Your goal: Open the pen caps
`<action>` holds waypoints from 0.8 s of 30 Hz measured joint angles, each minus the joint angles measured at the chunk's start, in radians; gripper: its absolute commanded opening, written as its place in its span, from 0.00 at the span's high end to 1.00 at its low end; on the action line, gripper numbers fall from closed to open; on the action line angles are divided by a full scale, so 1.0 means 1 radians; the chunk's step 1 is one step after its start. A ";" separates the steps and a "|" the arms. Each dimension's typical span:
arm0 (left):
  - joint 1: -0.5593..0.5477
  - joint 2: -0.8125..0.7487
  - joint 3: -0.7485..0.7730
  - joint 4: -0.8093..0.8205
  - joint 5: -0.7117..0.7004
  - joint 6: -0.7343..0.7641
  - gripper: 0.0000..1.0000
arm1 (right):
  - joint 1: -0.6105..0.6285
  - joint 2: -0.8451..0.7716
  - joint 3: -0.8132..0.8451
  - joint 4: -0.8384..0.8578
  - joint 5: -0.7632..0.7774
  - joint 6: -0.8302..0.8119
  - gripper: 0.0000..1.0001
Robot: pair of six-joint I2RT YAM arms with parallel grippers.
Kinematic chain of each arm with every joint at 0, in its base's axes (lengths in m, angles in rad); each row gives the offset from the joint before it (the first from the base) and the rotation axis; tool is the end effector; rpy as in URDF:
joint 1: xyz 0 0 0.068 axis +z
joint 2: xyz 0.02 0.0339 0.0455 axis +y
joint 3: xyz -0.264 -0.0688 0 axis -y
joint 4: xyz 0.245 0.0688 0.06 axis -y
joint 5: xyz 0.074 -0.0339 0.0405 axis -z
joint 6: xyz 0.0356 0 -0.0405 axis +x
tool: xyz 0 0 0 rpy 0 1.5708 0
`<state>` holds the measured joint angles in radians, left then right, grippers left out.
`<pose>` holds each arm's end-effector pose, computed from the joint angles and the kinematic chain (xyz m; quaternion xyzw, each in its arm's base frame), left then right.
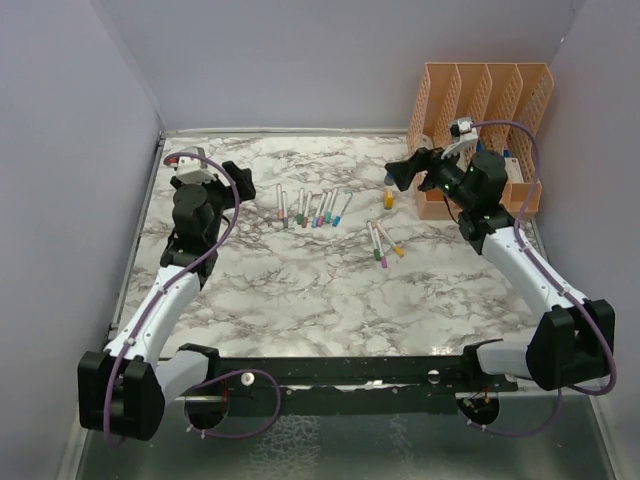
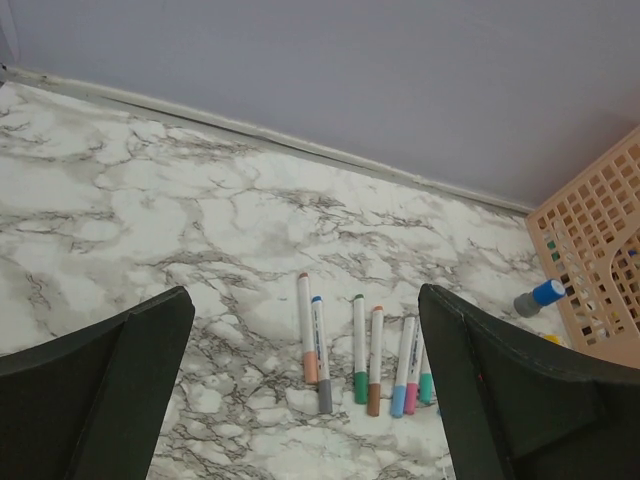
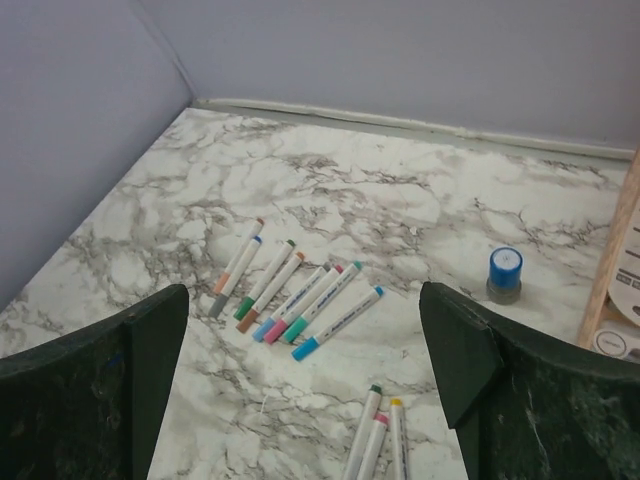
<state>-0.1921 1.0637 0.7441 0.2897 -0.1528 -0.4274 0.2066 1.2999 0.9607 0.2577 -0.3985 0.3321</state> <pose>0.2488 -0.0429 0.3210 -0.1368 0.7043 -0.1595 0.6781 0.2975 0.0765 0.3342 -0.0887 0.7278 0.3171 0.6016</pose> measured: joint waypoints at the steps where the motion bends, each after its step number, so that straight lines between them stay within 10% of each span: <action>1: 0.000 -0.002 -0.001 0.000 0.005 0.001 0.01 | 0.000 0.000 0.003 -0.018 0.013 -0.005 0.01; 14: 0.000 -0.079 -0.084 0.001 0.027 -0.041 0.04 | 0.001 0.021 0.050 -0.274 0.219 -0.071 0.04; 24: 0.000 -0.034 -0.057 -0.036 0.060 -0.108 0.01 | 0.089 0.372 0.299 -0.583 0.294 -0.172 0.13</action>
<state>-0.1921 1.0298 0.6868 0.2535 -0.0933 -0.5350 0.2951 1.6722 1.2602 -0.3252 -0.1040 0.1600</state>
